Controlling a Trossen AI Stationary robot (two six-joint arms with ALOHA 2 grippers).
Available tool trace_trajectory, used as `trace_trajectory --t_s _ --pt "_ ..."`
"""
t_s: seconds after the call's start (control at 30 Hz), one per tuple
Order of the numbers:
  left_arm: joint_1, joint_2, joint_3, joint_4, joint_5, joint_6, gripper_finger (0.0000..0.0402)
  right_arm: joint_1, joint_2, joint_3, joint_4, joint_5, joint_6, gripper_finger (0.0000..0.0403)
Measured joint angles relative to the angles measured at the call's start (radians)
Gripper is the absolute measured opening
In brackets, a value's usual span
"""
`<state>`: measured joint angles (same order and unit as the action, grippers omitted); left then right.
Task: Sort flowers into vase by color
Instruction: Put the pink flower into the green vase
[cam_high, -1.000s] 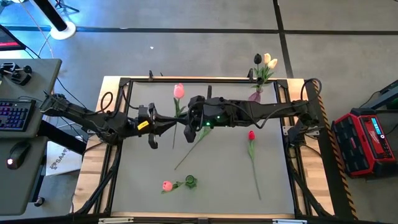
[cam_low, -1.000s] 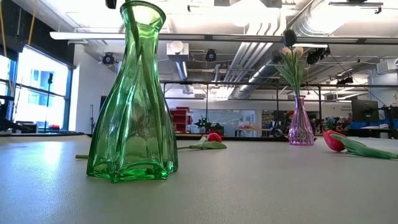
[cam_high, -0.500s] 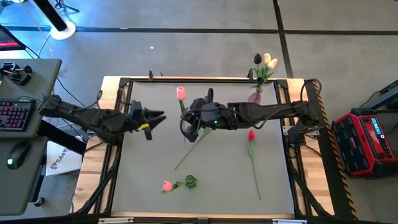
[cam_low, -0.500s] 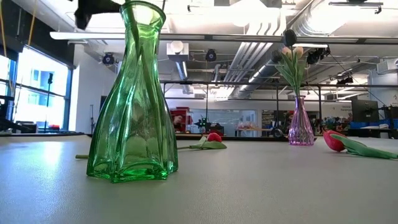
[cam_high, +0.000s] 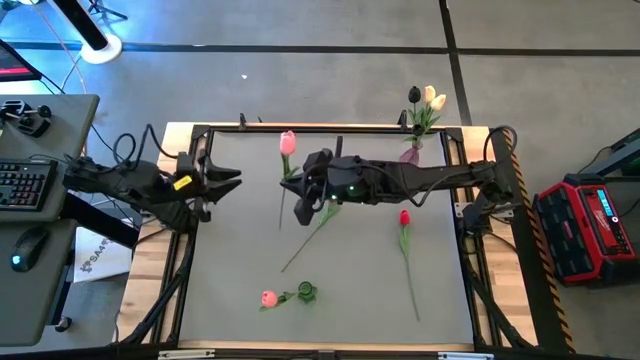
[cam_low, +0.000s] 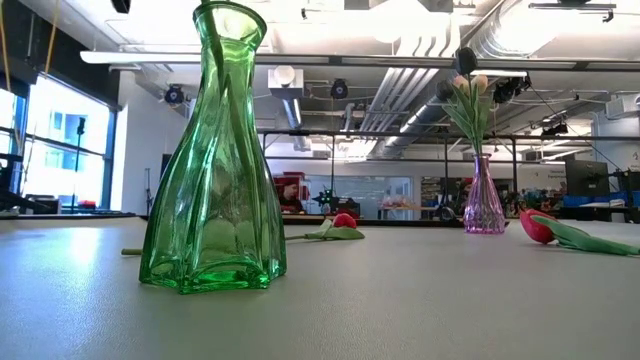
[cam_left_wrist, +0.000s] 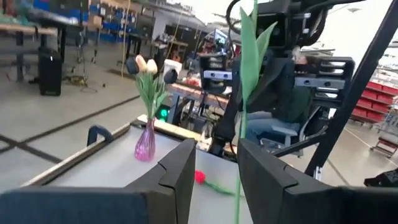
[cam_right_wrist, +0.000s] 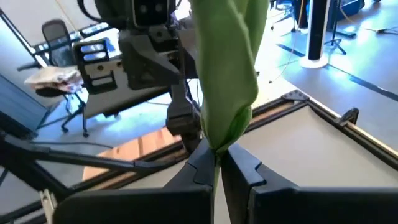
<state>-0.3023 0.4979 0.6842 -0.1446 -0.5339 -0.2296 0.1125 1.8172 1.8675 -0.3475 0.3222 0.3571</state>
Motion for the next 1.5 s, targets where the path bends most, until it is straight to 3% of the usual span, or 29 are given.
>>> trace_trajectory --t_s 0.47,0.73,0.87,1.23,1.5 --pt "0.003 -0.058 0.000 0.012 0.135 0.137 0.0161 -0.025 0.000 0.000 0.020 -0.088 -0.060 0.0000" --pt "0.003 -0.101 0.000 0.007 0.129 0.275 0.0165 -0.028 0.000 0.000 -0.004 0.069 0.078 0.0000" --pt "0.003 -0.106 0.000 0.009 0.129 0.284 0.0165 -0.006 0.000 0.000 -0.020 0.073 0.081 0.0000" --pt "0.003 -0.102 0.000 0.007 0.127 0.207 0.0165 0.021 0.000 0.000 -0.179 -0.127 -0.023 0.0000" --pt "0.003 -0.102 0.000 0.007 0.127 0.207 0.0165 0.098 0.000 0.000 -0.423 0.107 0.001 0.0000"
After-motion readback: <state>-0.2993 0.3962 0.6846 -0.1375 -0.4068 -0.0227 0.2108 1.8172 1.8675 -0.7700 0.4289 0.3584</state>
